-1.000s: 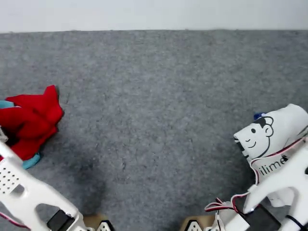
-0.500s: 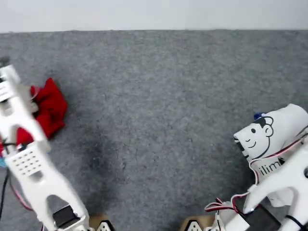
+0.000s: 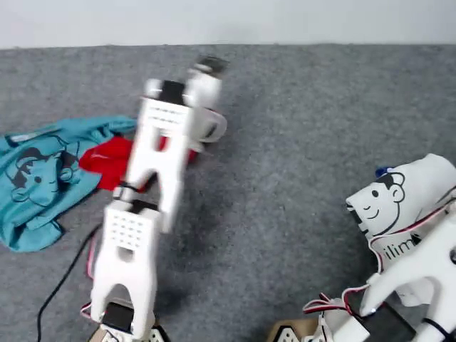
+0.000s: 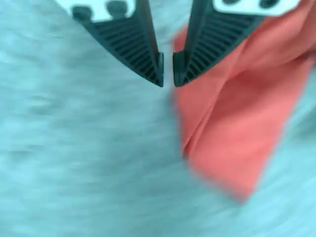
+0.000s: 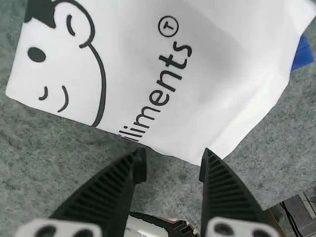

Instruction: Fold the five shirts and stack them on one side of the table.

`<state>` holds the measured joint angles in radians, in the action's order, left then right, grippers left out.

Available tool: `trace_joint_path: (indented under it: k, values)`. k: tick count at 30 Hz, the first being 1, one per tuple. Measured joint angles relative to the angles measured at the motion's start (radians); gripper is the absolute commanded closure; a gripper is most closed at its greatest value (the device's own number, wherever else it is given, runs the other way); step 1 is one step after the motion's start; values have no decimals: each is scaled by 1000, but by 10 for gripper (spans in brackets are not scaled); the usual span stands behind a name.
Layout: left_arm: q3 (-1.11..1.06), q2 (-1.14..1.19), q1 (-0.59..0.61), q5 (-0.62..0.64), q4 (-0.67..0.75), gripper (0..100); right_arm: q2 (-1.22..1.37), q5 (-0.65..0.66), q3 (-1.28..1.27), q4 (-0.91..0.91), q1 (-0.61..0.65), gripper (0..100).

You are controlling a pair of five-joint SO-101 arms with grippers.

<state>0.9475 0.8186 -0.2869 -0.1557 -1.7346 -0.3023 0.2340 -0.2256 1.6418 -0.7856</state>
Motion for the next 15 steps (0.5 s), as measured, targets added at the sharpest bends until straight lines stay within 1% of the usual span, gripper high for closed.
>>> trace_joint_path:
  k: [4, 8, 12, 15]
  values:
    - [29, -124, -167, -57, 0, 964, 0, 0, 0, 0, 0, 816]
    - [29, -192, -287, -81, 0, 964, 0, 0, 0, 0, 0, 816]
    - [29, -192, -302, -86, 0, 964, 0, 0, 0, 0, 0, 816]
    - [29, -192, -258, -89, 0, 960, 0, 0, 0, 0, 0, 816]
